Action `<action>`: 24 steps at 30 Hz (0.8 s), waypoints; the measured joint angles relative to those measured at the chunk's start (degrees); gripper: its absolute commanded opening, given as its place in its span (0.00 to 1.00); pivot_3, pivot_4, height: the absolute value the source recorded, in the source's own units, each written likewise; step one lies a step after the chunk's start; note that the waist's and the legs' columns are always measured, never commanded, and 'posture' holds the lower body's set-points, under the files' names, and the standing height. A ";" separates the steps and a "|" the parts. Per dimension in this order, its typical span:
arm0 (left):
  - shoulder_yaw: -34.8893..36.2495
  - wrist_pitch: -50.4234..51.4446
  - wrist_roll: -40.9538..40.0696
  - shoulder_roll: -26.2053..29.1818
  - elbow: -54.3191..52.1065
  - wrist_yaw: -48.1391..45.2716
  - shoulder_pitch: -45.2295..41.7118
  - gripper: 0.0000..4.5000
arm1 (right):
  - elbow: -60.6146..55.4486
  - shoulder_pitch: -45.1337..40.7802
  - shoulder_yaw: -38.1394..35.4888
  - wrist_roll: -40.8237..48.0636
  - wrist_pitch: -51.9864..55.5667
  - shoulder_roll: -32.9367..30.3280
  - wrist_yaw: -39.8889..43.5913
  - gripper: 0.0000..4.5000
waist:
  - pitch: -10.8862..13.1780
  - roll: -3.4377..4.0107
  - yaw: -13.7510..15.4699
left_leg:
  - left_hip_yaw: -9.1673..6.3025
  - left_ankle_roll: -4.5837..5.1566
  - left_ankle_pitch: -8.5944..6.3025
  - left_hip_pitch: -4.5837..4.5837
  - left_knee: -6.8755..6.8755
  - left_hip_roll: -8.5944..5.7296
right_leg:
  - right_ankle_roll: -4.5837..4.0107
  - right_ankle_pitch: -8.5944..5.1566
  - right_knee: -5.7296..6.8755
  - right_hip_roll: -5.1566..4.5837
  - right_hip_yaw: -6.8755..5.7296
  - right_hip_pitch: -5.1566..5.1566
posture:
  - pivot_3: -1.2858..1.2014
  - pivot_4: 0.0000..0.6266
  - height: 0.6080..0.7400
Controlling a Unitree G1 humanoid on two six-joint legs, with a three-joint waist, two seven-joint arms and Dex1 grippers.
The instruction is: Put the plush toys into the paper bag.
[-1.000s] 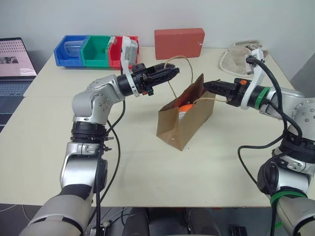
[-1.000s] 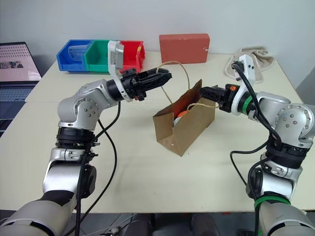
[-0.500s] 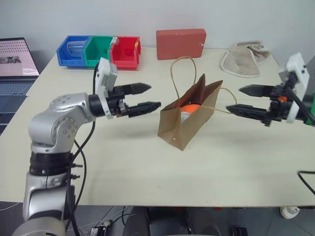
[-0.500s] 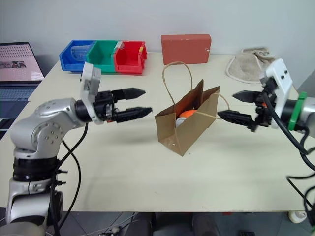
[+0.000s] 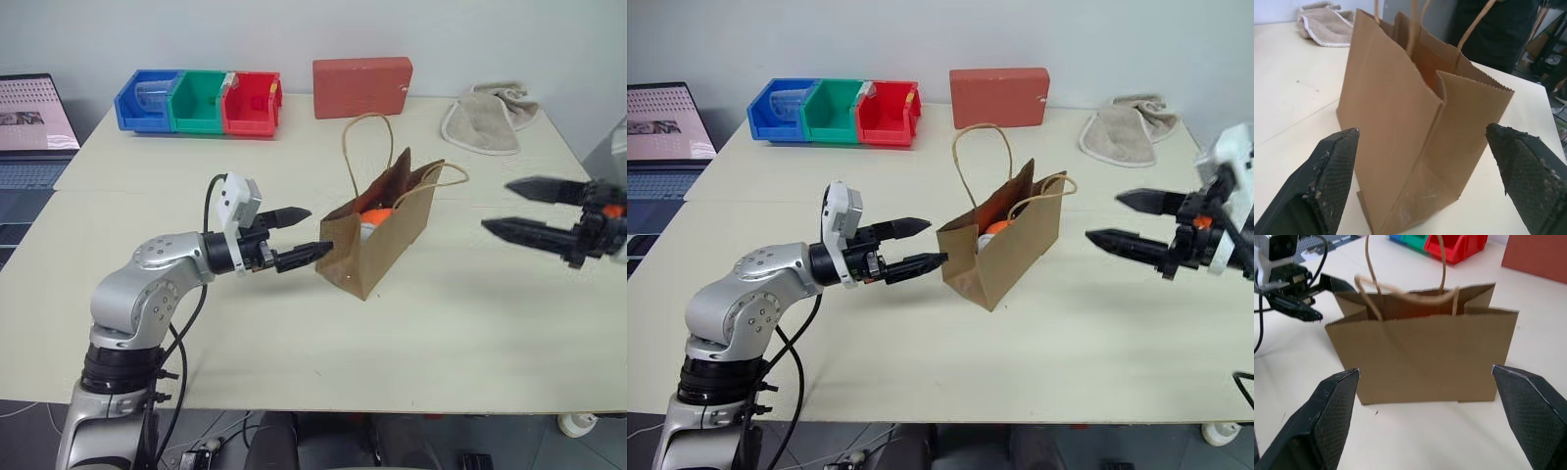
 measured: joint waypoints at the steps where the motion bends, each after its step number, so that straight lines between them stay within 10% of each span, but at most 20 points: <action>1: -0.39 -0.28 0.03 -0.45 -0.31 0.06 0.11 0.98 | -1.12 0.38 0.42 0.09 -0.39 0.00 0.00 1.00 | 0.00 0.00 0.00 | 0.00 0.00 0.00 0.01 0.00 0.00 | 0.00 0.00 0.01 0.00 0.00 0.00 | 0.52 0.24 1.00; 24: -10.54 -10.42 10.80 -9.79 -0.20 7.60 1.89 0.98 | -7.59 0.82 13.67 -1.55 -6.53 -0.70 0.52 1.00 | 0.00 -0.01 0.20 | -0.02 0.00 0.00 0.01 0.08 0.00 | 0.01 0.00 -0.01 0.01 0.01 0.05 | 0.52 0.24 1.00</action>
